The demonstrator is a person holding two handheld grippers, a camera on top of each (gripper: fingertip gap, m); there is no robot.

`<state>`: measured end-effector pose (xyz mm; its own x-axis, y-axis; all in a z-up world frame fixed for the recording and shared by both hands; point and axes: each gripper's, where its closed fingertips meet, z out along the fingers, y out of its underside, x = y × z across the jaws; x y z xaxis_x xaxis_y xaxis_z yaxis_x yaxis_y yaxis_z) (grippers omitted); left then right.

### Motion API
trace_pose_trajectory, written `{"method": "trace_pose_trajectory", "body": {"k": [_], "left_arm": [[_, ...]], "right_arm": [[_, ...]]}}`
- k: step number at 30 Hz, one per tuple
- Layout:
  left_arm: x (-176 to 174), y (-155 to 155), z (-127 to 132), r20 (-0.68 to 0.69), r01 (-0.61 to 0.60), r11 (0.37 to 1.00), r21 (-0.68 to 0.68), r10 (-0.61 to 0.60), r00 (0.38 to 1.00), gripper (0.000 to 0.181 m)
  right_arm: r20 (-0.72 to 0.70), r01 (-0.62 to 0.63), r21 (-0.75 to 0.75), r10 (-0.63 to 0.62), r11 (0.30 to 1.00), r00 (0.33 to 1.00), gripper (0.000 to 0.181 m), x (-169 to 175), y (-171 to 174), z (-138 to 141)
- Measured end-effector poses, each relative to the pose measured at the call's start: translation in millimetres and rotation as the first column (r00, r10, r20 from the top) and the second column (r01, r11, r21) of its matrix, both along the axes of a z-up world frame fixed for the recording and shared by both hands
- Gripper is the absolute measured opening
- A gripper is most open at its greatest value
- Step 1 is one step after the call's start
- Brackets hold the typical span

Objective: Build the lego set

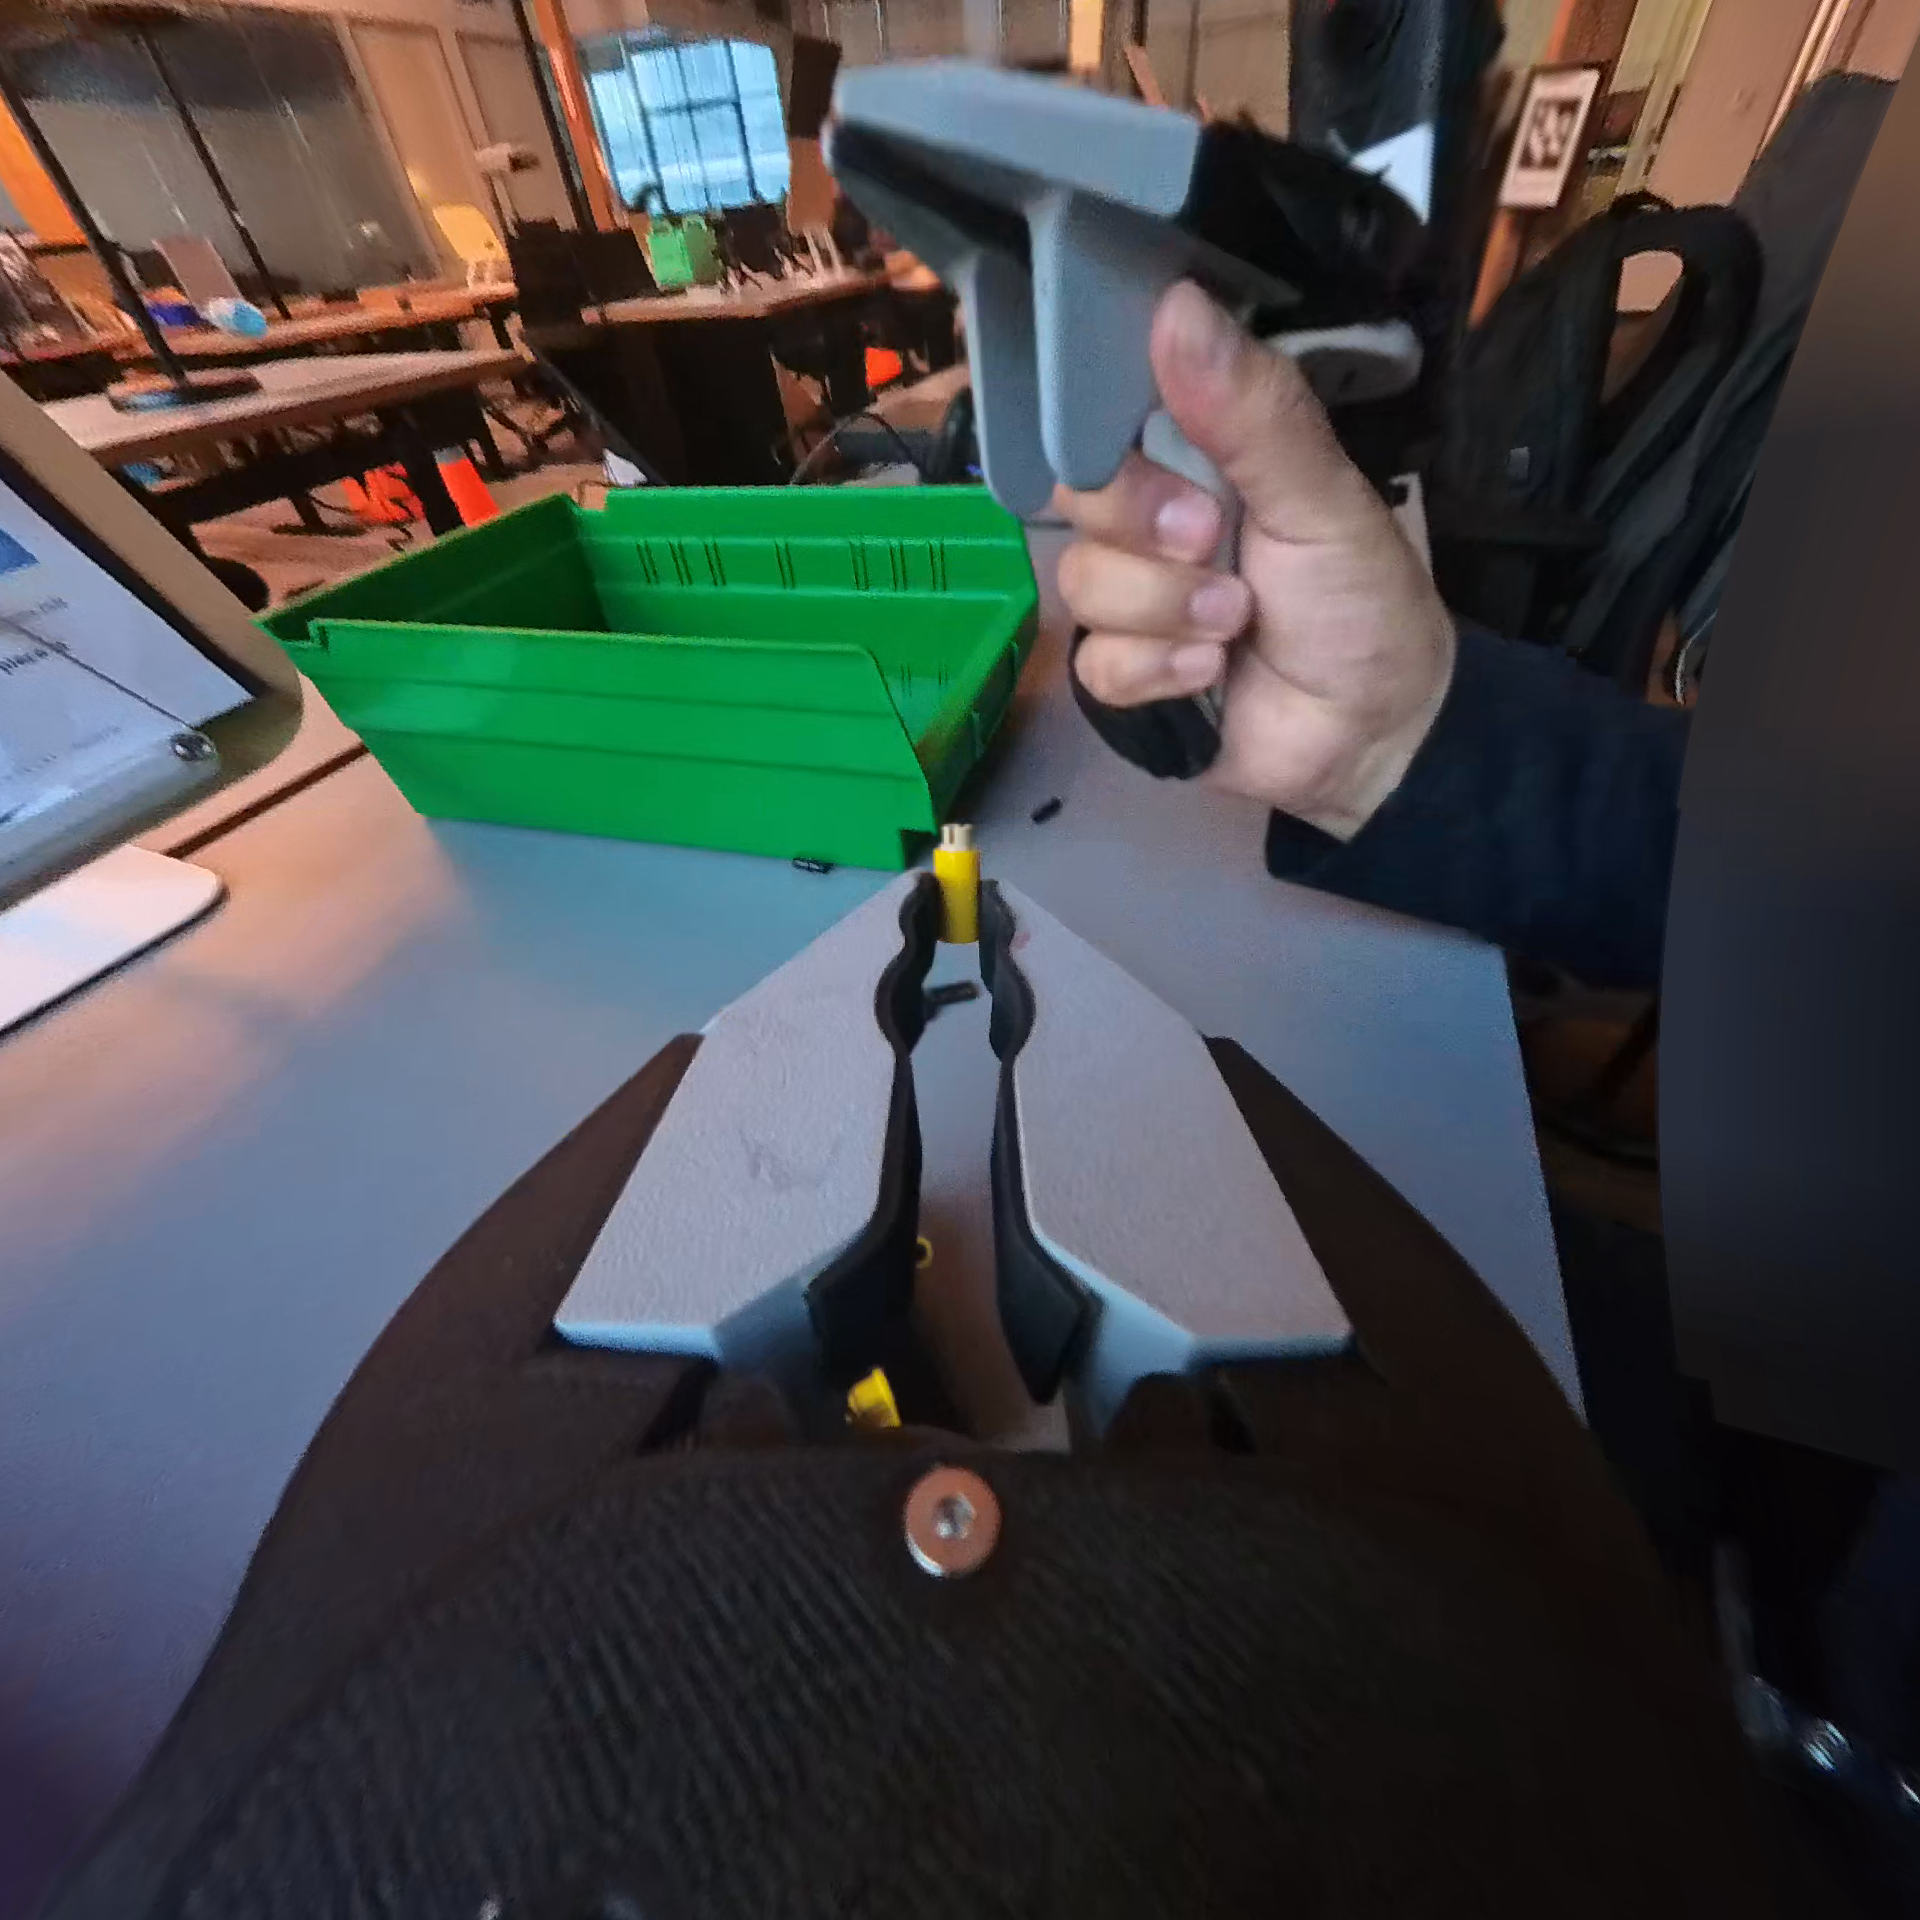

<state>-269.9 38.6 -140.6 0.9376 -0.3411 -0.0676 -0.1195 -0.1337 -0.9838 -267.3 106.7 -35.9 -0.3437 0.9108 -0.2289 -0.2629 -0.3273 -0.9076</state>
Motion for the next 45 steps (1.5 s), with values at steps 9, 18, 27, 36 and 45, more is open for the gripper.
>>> {"method": "trace_pose_trajectory", "body": {"k": [9,18,27,36,45], "left_arm": [[-14,0,15,0.032,-0.044,0.998,0.051,0.042,0.999,0.005],[-12,-2,19,0.032,-0.036,0.997,0.061,0.034,0.999,0.004],[-12,-4,23,0.042,-0.030,0.997,0.072,0.027,0.999,0.005],[-9,-5,24,0.043,-0.023,0.997,0.073,0.019,0.999,0.005],[-8,-6,26,0.046,-0.015,0.996,0.084,0.011,0.999,0.005]], "right_arm": [[0.292,-0.309,0.180,0.249,0.934,0.923,0.001,-22,-80,-69],[0.279,-0.310,0.181,0.254,0.933,0.926,0.002,-25,-82,-69],[0.277,-0.349,0.170,0.296,0.921,0.914,0.004,-26,-90,-69],[0.264,-0.368,0.150,0.321,0.918,0.910,0.005,-26,-91,-66],[0.242,-0.379,0.151,0.337,0.913,0.910,0.004,-23,-92,-63]]}}
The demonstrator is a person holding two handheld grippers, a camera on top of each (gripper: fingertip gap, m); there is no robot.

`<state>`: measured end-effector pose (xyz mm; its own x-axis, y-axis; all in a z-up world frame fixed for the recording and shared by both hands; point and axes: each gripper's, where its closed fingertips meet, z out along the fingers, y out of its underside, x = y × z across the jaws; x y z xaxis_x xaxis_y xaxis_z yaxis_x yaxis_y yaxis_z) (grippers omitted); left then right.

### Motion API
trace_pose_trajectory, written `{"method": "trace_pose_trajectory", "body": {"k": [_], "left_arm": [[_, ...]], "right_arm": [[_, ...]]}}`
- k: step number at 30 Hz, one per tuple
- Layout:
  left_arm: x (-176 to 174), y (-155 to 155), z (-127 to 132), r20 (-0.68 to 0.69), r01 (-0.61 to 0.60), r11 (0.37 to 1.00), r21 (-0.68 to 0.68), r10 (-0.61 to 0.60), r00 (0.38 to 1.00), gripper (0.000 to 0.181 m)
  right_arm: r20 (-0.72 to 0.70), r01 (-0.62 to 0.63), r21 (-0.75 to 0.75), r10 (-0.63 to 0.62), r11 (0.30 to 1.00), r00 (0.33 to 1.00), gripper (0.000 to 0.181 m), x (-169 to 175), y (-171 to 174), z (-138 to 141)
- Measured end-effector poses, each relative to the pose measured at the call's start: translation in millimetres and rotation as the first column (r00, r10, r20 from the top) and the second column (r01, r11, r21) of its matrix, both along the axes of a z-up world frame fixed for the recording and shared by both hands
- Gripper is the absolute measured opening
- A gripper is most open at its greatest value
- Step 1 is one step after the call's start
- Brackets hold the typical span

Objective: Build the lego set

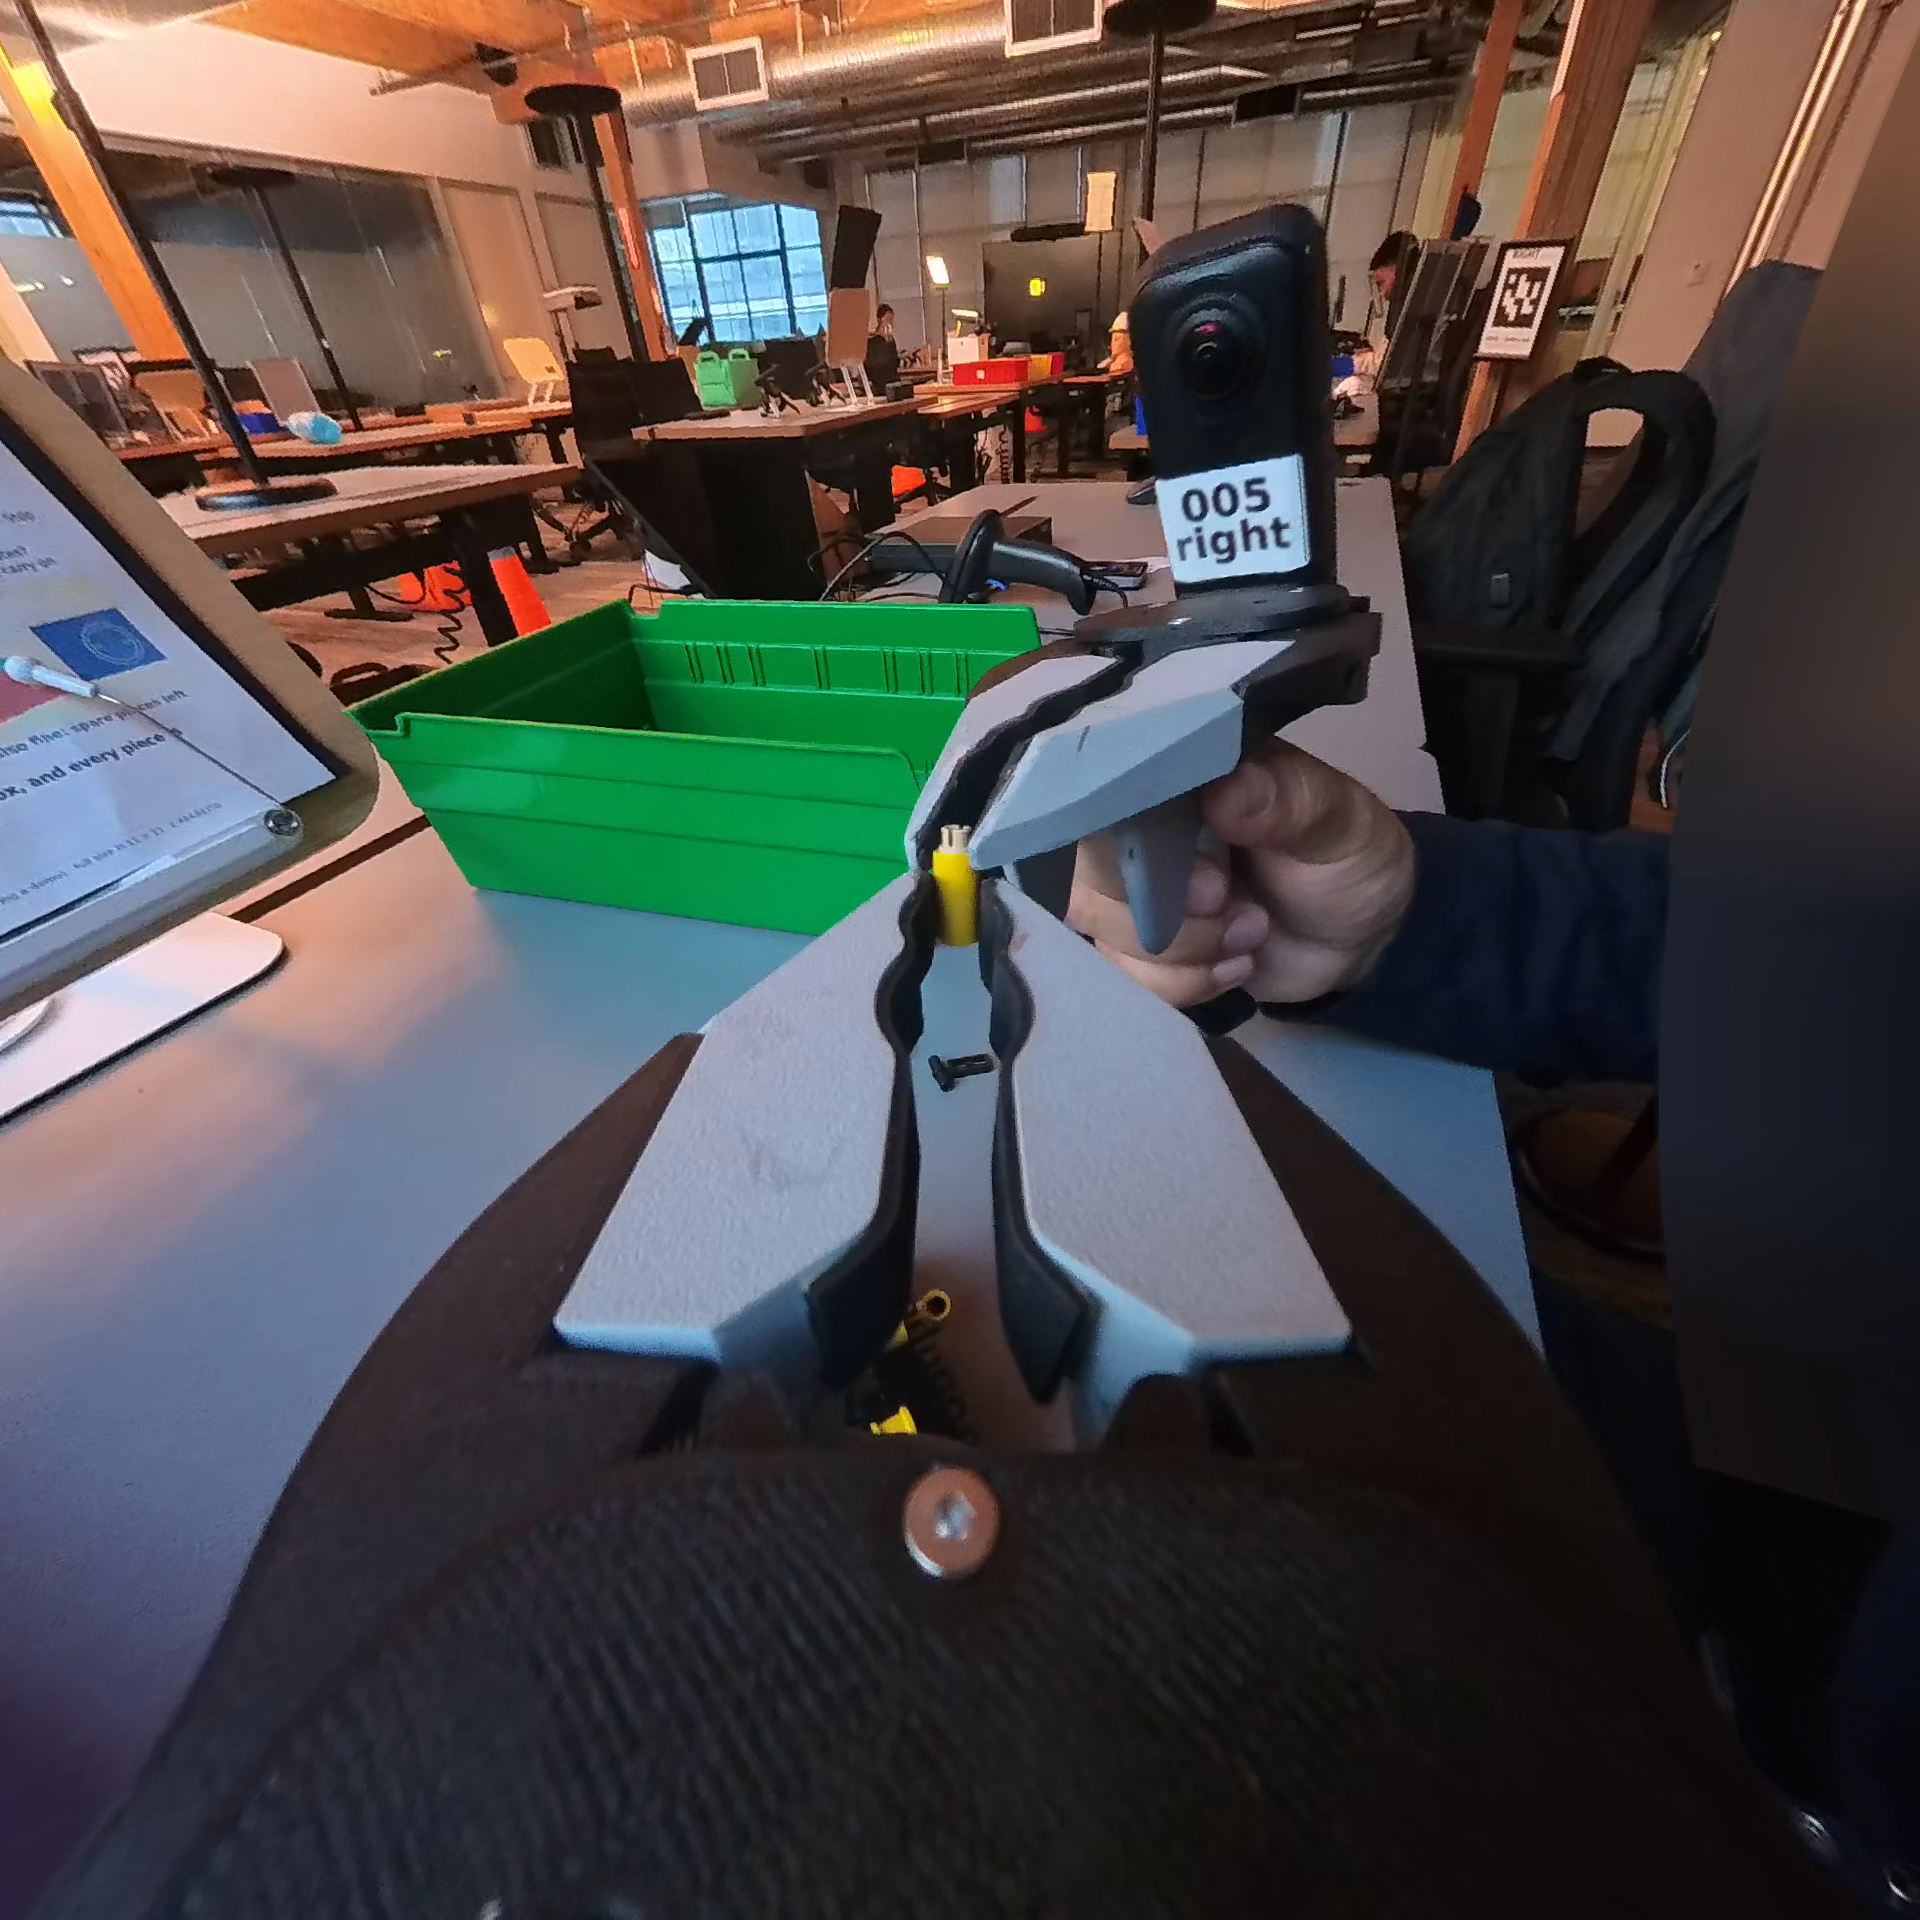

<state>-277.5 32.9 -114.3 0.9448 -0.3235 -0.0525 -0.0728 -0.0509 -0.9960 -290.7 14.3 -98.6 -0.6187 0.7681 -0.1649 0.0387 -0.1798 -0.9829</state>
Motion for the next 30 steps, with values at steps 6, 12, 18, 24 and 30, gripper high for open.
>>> {"method": "trace_pose_trajectory", "body": {"k": [6,12,18,24,30], "left_arm": [[-1,0,-1,0.001,-0.003,1.000,-0.003,0.003,1.000,0.005],[-2,0,-1,0.002,-0.005,1.000,-0.007,0.005,1.000,0.005],[-2,1,-2,0.000,-0.009,1.000,-0.012,0.009,1.000,0.005],[-2,2,-9,-0.057,-0.026,0.999,-0.047,0.023,0.998,0.004],[-14,6,-7,-0.069,-0.109,0.994,-0.020,0.107,0.992,0.005]], "right_arm": [[-0.010,0.011,-0.003,-0.011,1.000,1.000,0.002,0,1,2],[-0.008,0.010,-0.006,-0.010,1.000,1.000,0.003,-1,1,1],[-0.014,0.021,0.013,-0.021,1.000,1.000,0.002,-2,1,0],[-0.056,0.094,0.188,-0.085,0.978,0.995,0.000,-3,-1,-7],[-0.096,0.321,0.303,-0.306,0.897,0.947,0.000,-14,13,-4]]}}
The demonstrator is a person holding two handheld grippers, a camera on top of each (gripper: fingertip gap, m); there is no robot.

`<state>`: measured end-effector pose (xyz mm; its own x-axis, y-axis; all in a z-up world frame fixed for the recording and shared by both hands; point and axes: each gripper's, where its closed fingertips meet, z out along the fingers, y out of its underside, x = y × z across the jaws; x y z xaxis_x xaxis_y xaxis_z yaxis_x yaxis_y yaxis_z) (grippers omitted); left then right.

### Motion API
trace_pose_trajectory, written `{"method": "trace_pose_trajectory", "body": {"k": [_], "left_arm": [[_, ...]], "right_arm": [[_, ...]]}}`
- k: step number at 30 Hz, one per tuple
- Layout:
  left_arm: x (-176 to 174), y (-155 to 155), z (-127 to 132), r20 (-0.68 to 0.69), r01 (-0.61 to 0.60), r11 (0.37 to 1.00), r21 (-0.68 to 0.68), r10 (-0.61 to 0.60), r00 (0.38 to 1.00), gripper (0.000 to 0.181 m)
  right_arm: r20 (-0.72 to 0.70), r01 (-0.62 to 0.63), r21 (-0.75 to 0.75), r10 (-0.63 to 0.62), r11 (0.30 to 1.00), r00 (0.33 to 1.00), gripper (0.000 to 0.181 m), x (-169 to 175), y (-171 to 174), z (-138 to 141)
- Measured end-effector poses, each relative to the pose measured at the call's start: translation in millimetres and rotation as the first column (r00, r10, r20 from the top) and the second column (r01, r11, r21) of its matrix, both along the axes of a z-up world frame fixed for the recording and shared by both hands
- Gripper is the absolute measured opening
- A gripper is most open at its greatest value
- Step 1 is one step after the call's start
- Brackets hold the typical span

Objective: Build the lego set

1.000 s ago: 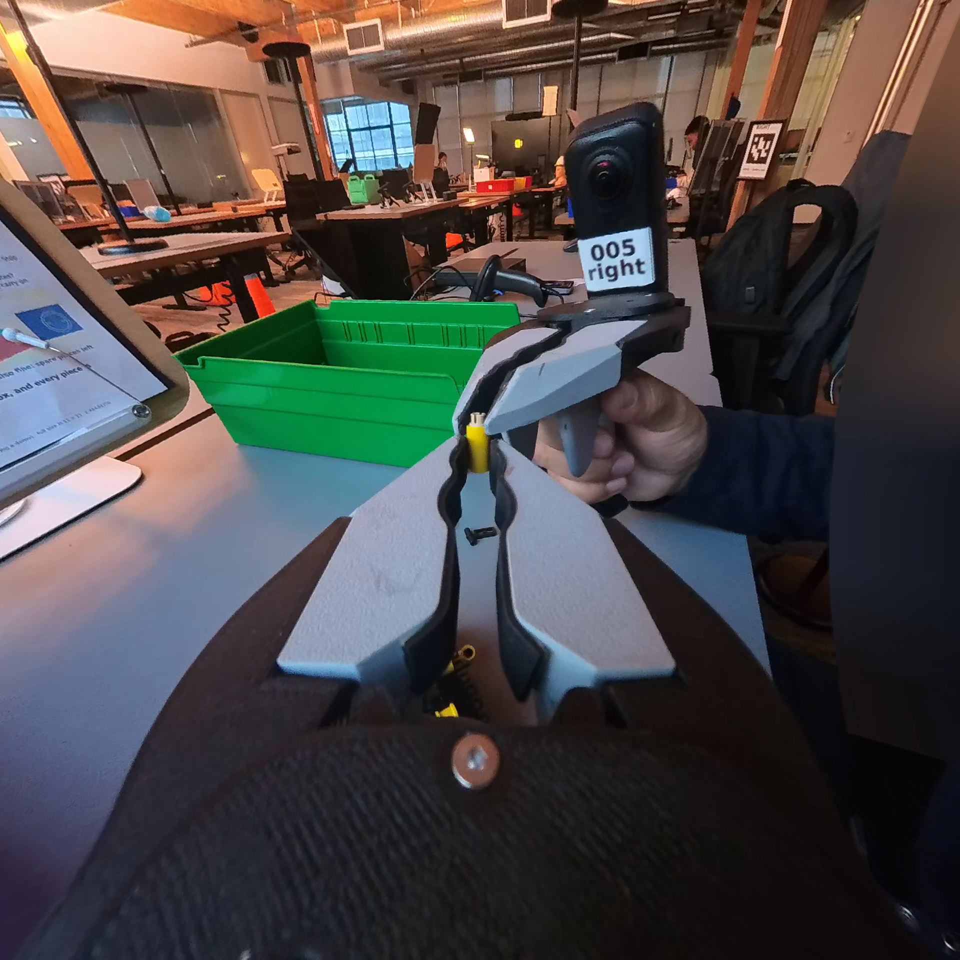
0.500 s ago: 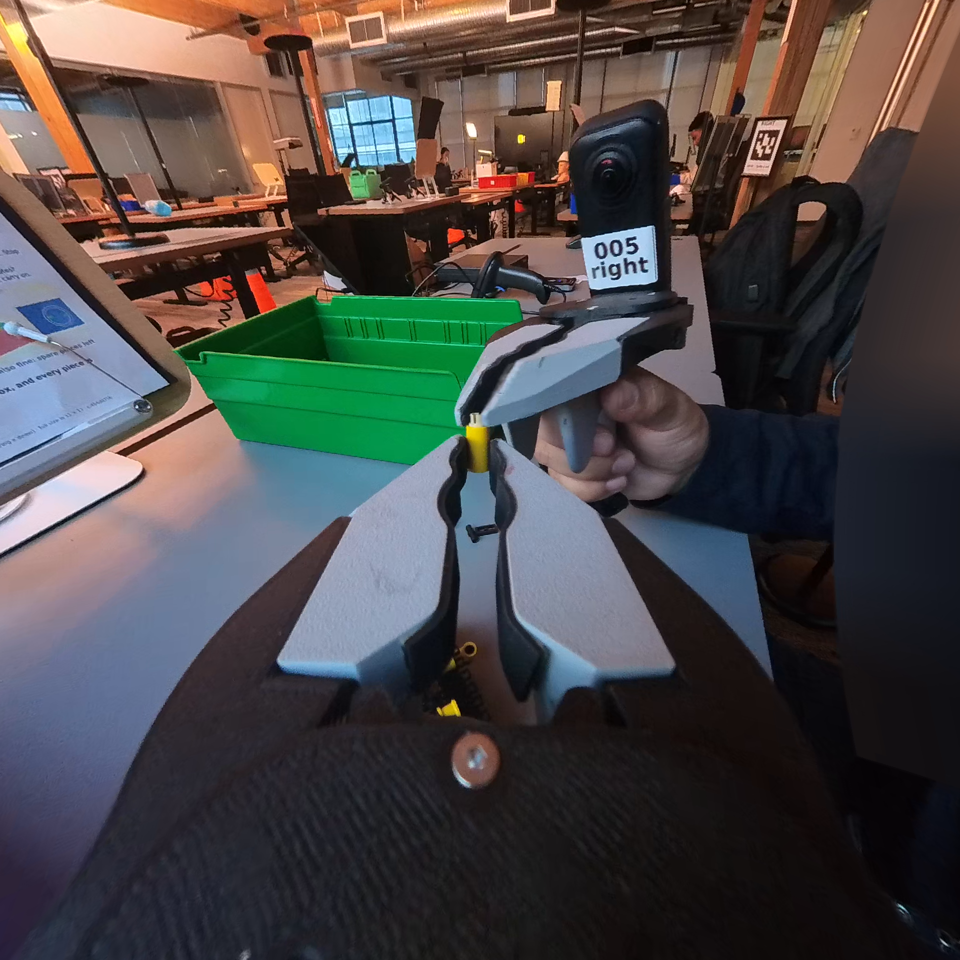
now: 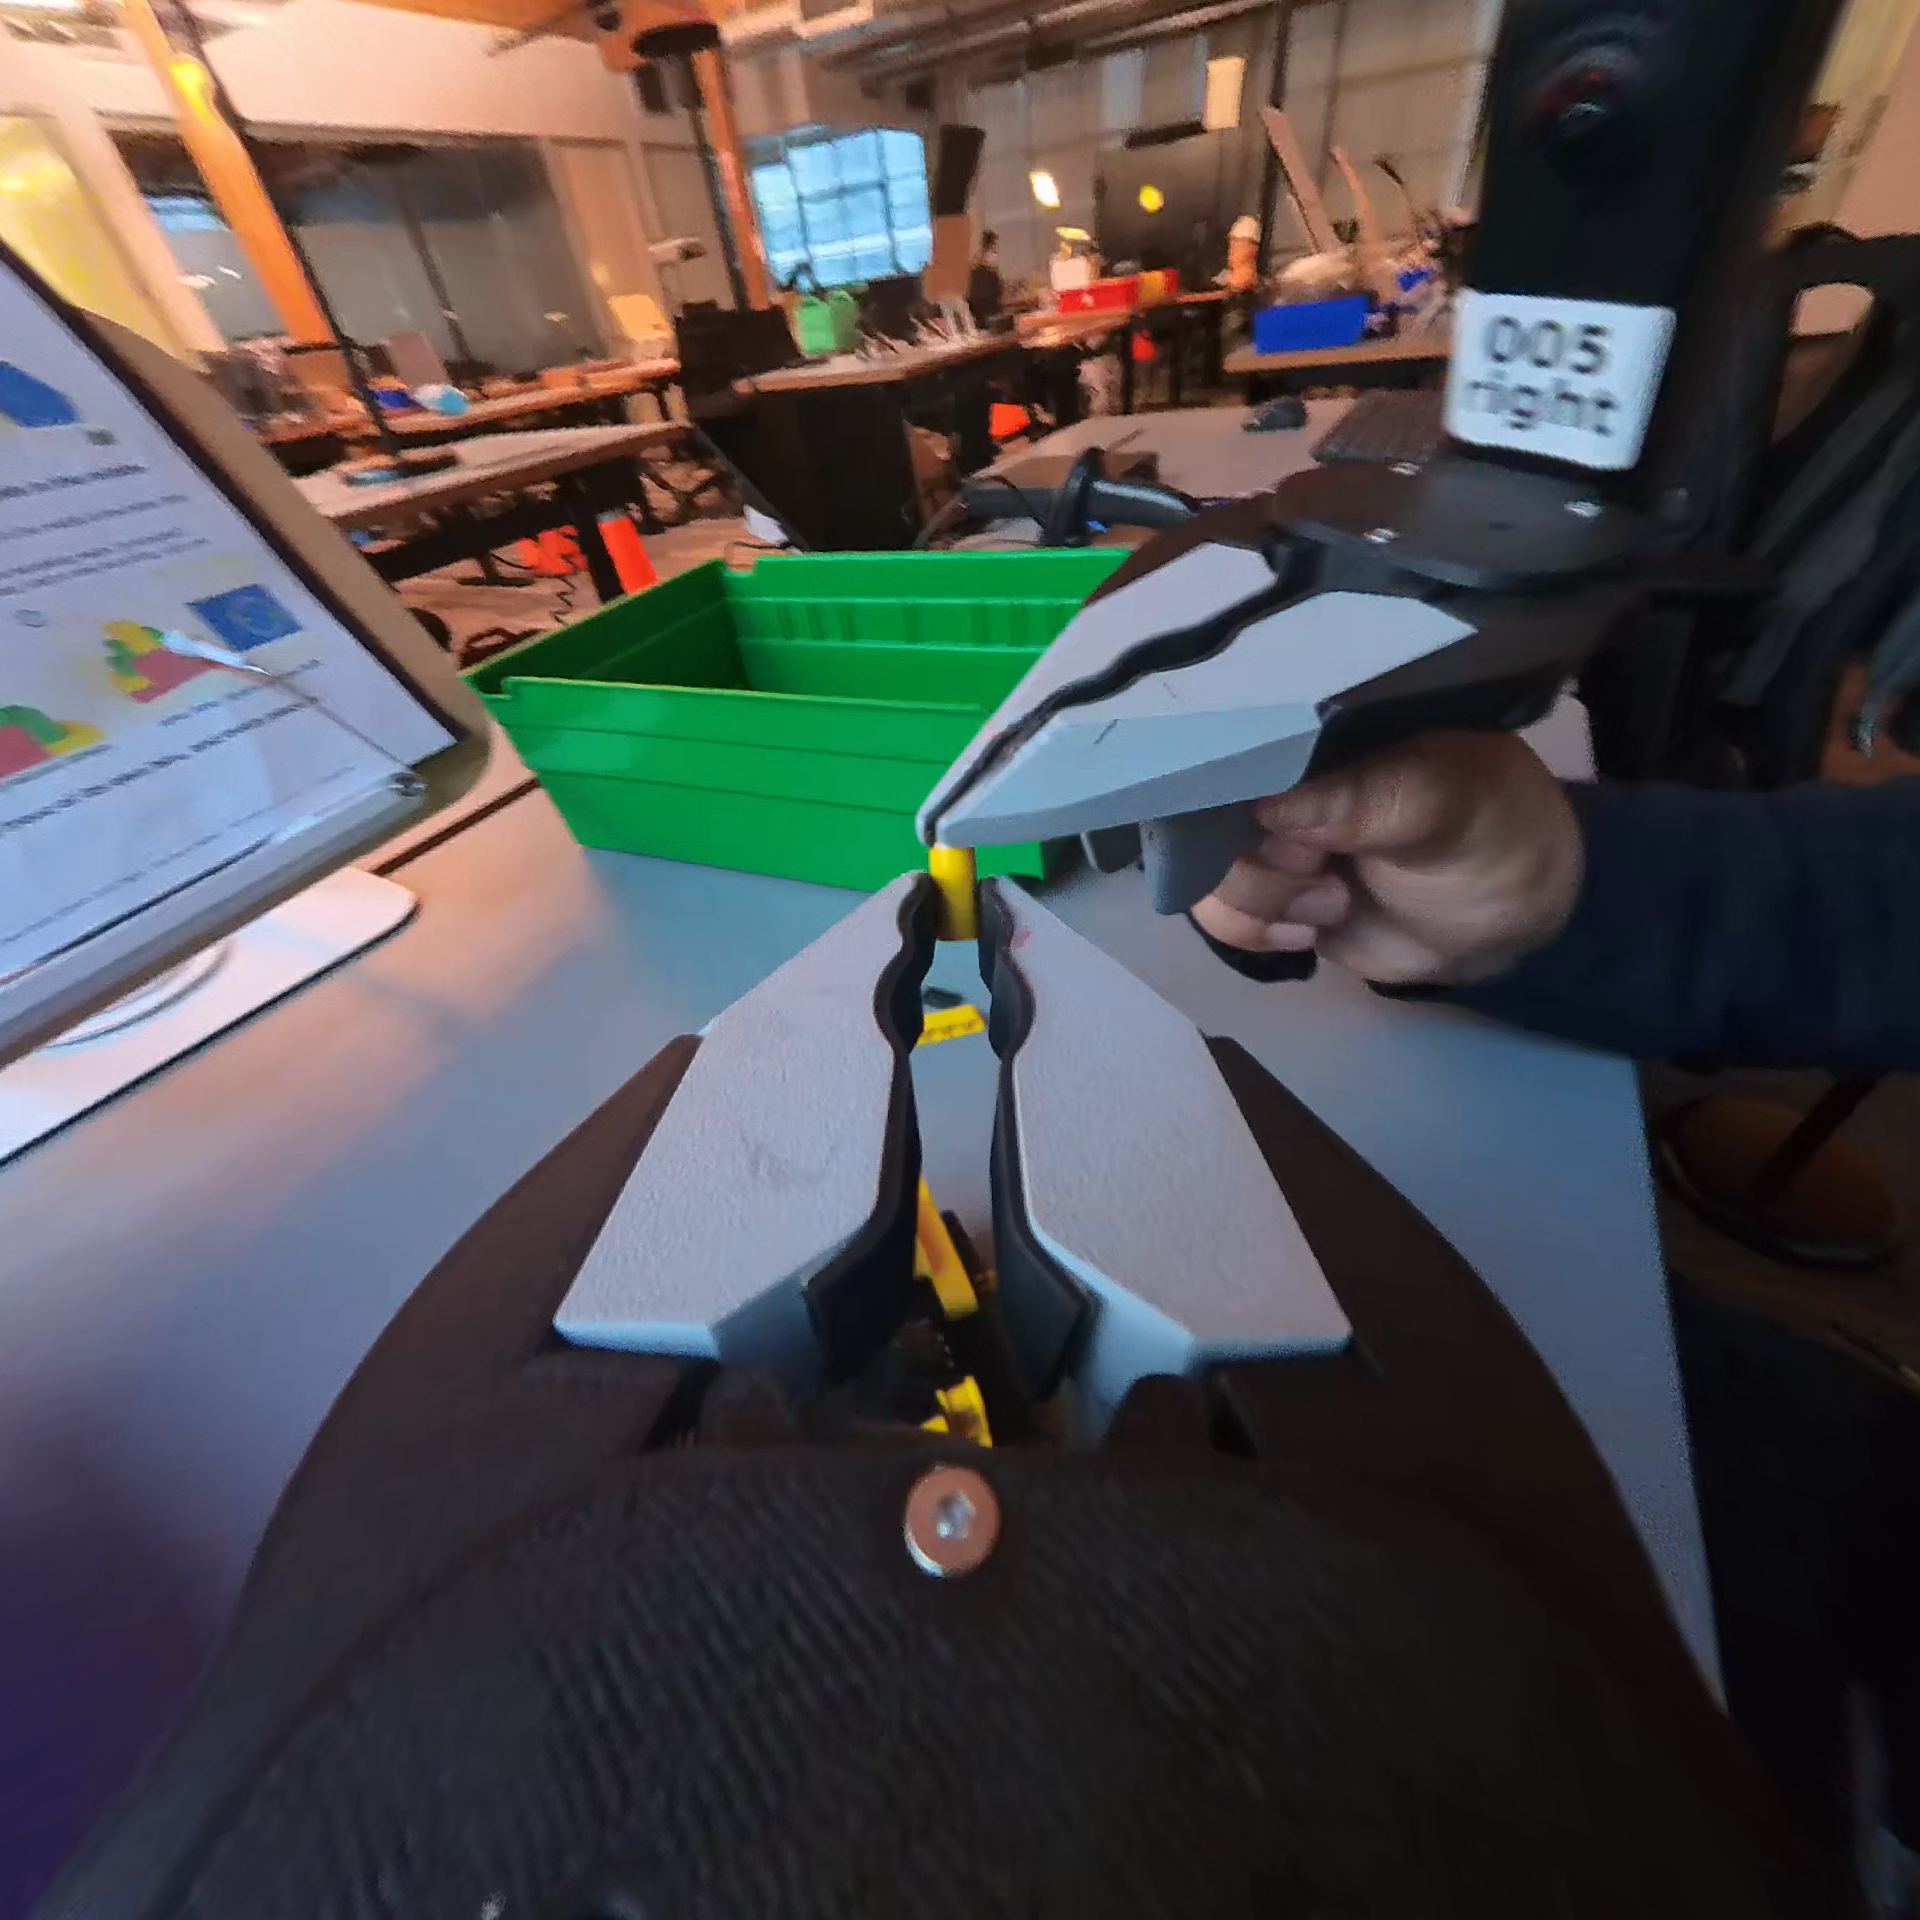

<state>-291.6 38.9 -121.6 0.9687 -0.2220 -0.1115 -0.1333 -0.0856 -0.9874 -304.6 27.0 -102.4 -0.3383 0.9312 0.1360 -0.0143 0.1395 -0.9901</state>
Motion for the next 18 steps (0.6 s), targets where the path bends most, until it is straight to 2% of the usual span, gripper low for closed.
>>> {"method": "trace_pose_trajectory", "body": {"k": [2,3,5,8,9,11,13,18], "left_arm": [[1,-1,1,-0.003,-0.003,1.000,-0.004,0.003,1.000,0.004],[4,-2,-2,-0.019,0.000,1.000,-0.007,0.000,1.000,0.004],[12,-3,-3,-0.024,0.035,0.999,-0.003,-0.035,0.999,0.004],[9,0,-2,0.008,0.034,0.999,-0.002,-0.034,0.999,0.004],[6,-1,-1,0.016,0.027,1.000,0.004,-0.027,1.000,0.004],[1,-2,2,0.028,0.014,1.000,0.017,-0.015,1.000,0.004],[-1,-3,6,0.058,0.018,0.999,0.033,-0.019,0.998,0.005],[-2,-5,11,0.070,0.021,0.999,0.050,-0.024,0.997,0.004]], "right_arm": [[-0.062,0.129,-0.067,-0.133,0.989,0.989,0.000,0,27,16],[-0.107,0.128,-0.159,-0.146,0.979,0.983,0.000,7,44,32],[-0.194,-0.018,-0.287,-0.040,0.958,0.980,0.000,19,50,54],[-0.084,-0.099,-0.358,0.073,0.928,0.994,0.000,9,40,30],[-0.069,-0.157,-0.375,0.142,0.914,0.987,0.011,10,28,24],[-0.039,-0.233,-0.368,0.235,0.900,0.971,0.011,11,7,16],[-0.009,-0.231,-0.325,0.241,0.917,0.970,0.003,7,-4,7],[-0.018,-0.226,-0.322,0.233,0.919,0.972,0.001,4,-7,6]]}}
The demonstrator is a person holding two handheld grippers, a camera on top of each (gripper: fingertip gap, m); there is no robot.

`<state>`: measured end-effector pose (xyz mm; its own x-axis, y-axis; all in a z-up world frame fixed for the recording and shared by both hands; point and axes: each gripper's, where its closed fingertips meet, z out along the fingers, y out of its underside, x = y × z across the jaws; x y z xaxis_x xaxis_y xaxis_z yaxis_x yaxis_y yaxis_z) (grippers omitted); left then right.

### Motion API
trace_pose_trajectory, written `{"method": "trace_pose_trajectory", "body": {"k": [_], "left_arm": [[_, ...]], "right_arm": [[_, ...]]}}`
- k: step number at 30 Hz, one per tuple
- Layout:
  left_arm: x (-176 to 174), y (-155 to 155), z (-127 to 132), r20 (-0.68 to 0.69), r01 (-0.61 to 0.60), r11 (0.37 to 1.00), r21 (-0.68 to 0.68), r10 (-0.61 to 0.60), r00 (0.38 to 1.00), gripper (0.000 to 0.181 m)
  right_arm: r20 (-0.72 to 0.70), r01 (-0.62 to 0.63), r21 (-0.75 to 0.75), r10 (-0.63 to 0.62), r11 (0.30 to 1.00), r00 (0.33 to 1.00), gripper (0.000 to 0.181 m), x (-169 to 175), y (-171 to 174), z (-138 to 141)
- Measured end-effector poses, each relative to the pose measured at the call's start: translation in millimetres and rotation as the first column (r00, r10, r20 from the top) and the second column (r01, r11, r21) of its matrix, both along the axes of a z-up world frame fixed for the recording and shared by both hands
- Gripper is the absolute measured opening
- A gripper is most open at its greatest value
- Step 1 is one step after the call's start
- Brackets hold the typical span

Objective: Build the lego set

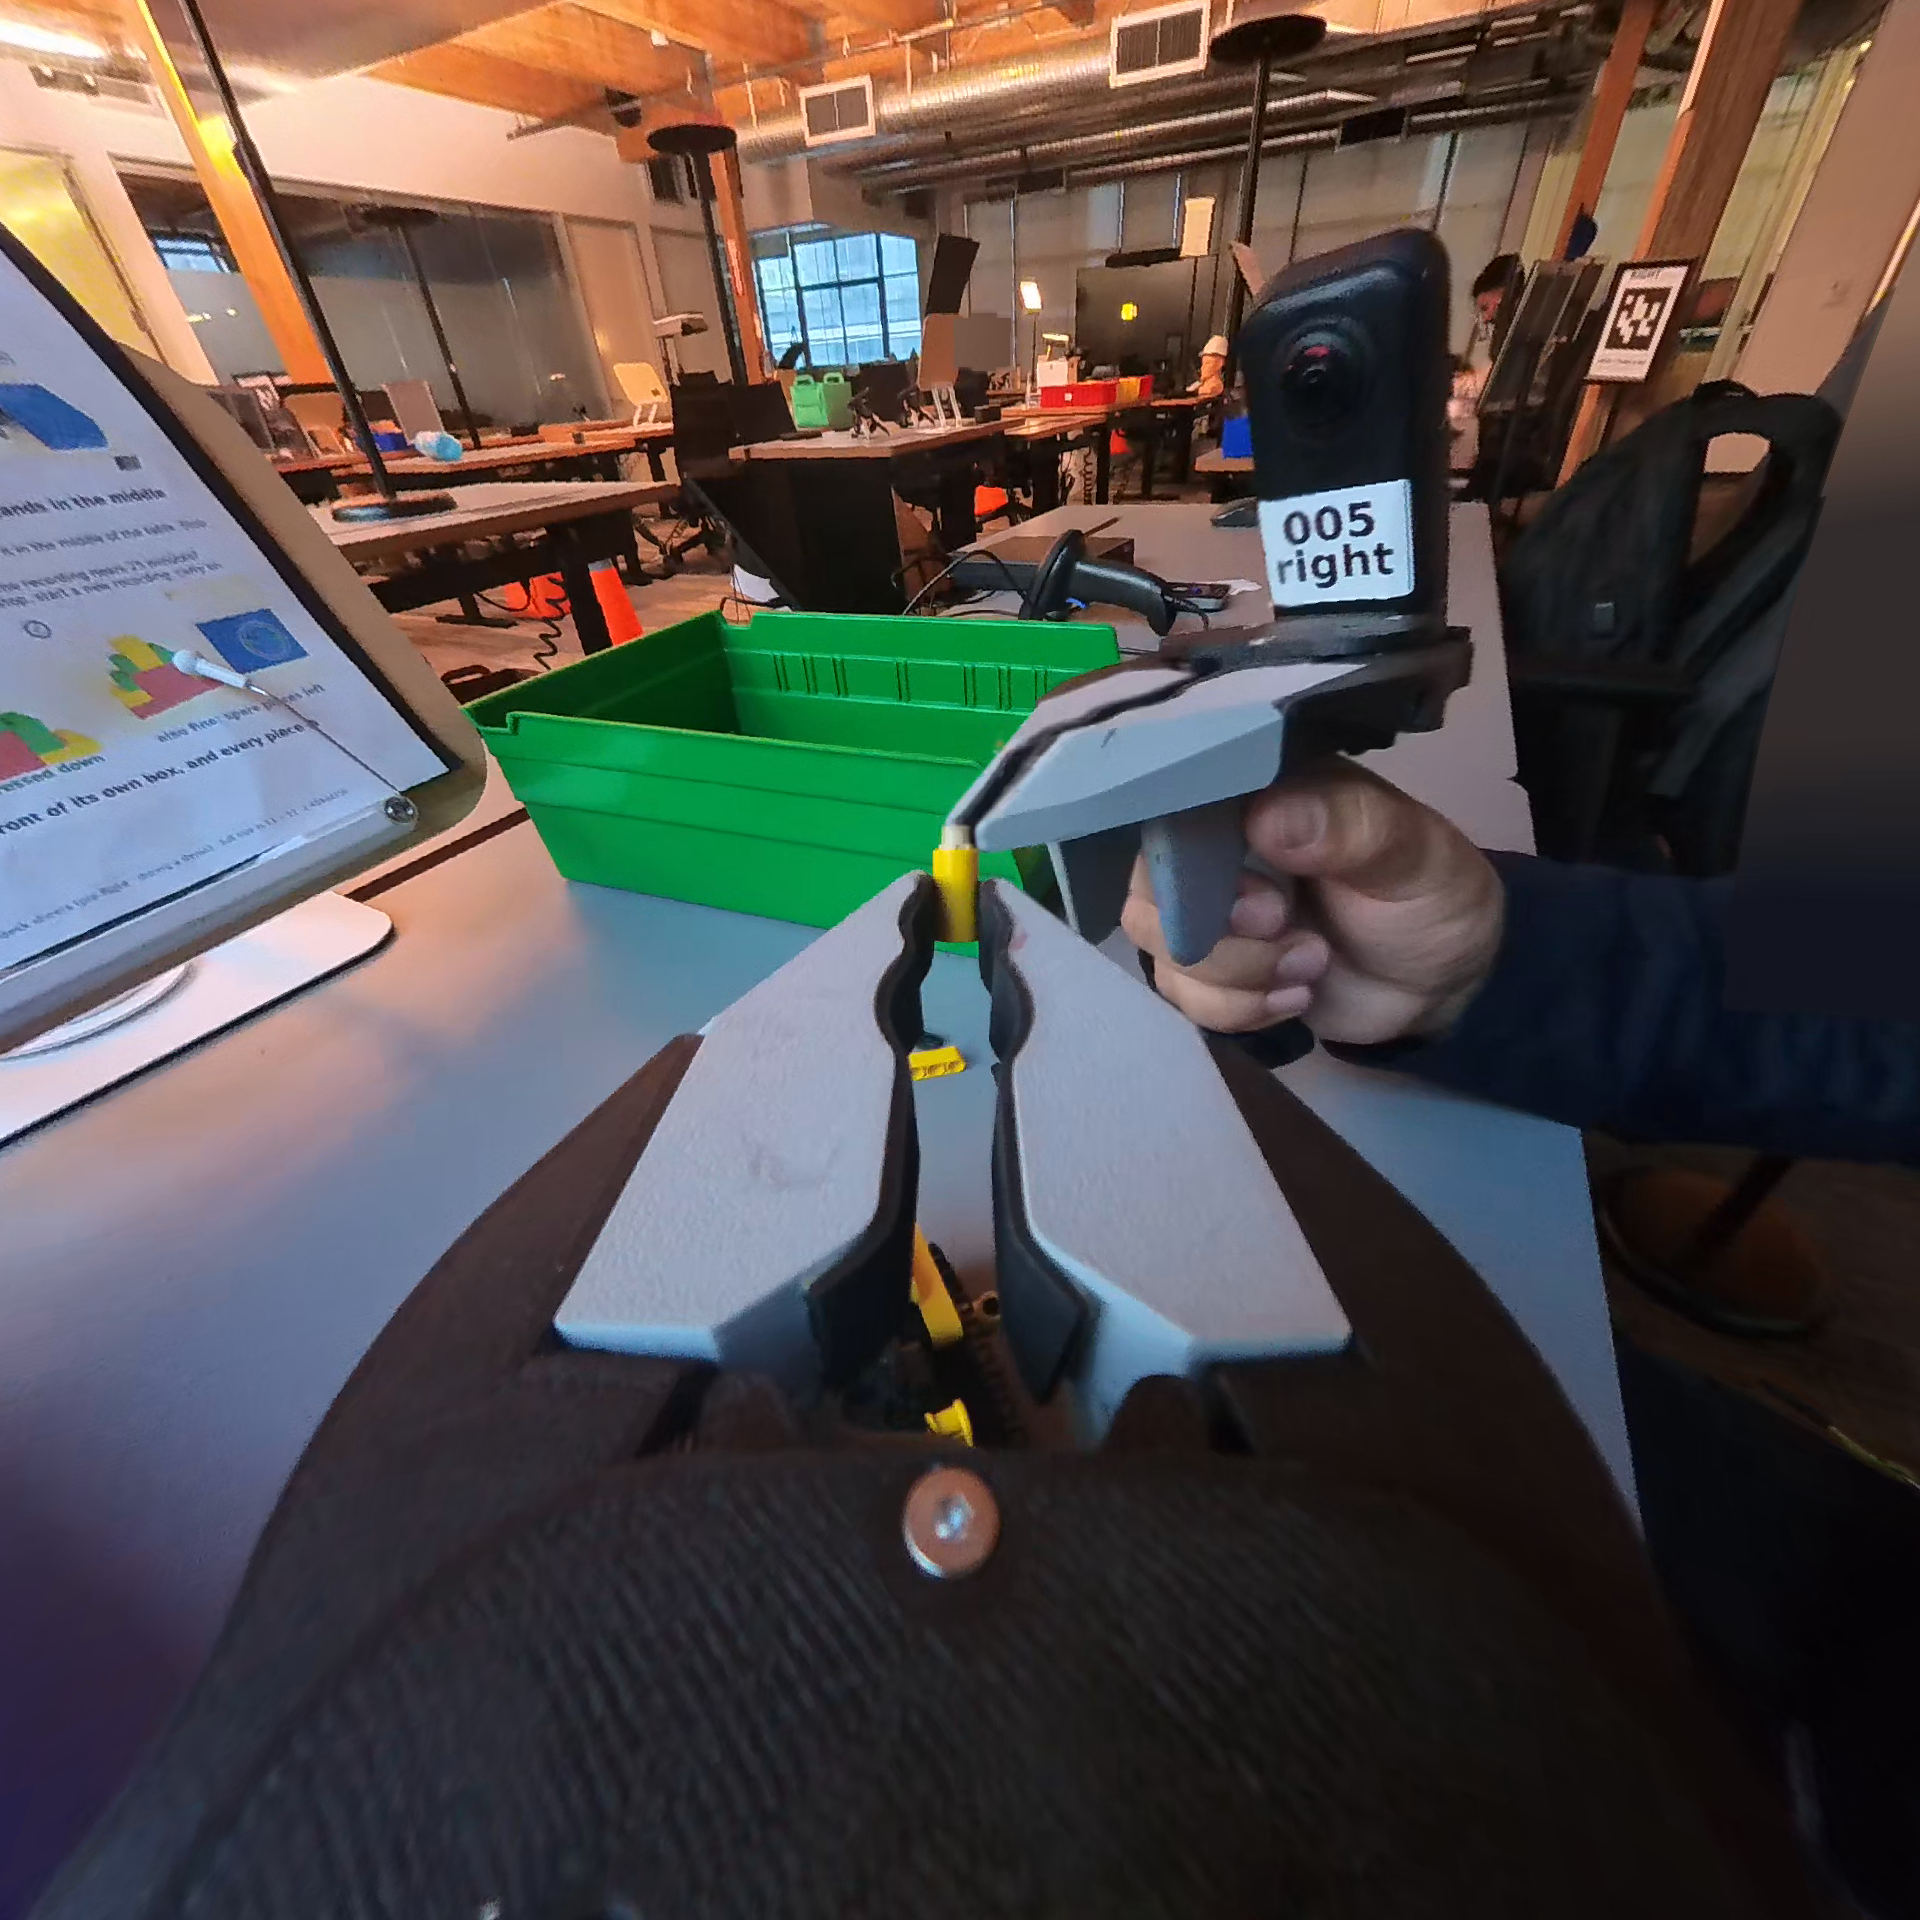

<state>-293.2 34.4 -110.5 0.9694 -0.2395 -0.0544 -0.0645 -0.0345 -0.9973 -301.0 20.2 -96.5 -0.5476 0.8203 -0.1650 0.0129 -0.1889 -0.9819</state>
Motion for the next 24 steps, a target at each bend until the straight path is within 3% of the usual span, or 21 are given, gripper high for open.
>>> {"method": "trace_pose_trajectory", "body": {"k": [1,14,18,24], "left_arm": [[0,0,0,-0.004,-0.002,1.000,0.000,0.002,1.000,0.005],[1,-1,-1,-0.008,0.004,1.000,-0.011,-0.004,1.000,0.004],[1,-1,-5,-0.089,-0.024,0.999,-0.025,0.022,0.996,0.004],[-2,-1,-21,-0.250,-0.080,0.993,-0.083,0.056,0.967,0.003]], "right_arm": [[0.001,0.011,-0.003,-0.011,1.000,1.000,0.006,-1,2,0],[-0.015,-0.024,-0.009,0.024,1.000,1.000,0.001,-1,-3,1],[0.000,-0.047,0.012,0.047,0.999,0.999,0.001,-1,-7,-1],[0.103,-0.029,0.265,0.001,0.964,0.995,0.000,-1,-5,-19]]}}
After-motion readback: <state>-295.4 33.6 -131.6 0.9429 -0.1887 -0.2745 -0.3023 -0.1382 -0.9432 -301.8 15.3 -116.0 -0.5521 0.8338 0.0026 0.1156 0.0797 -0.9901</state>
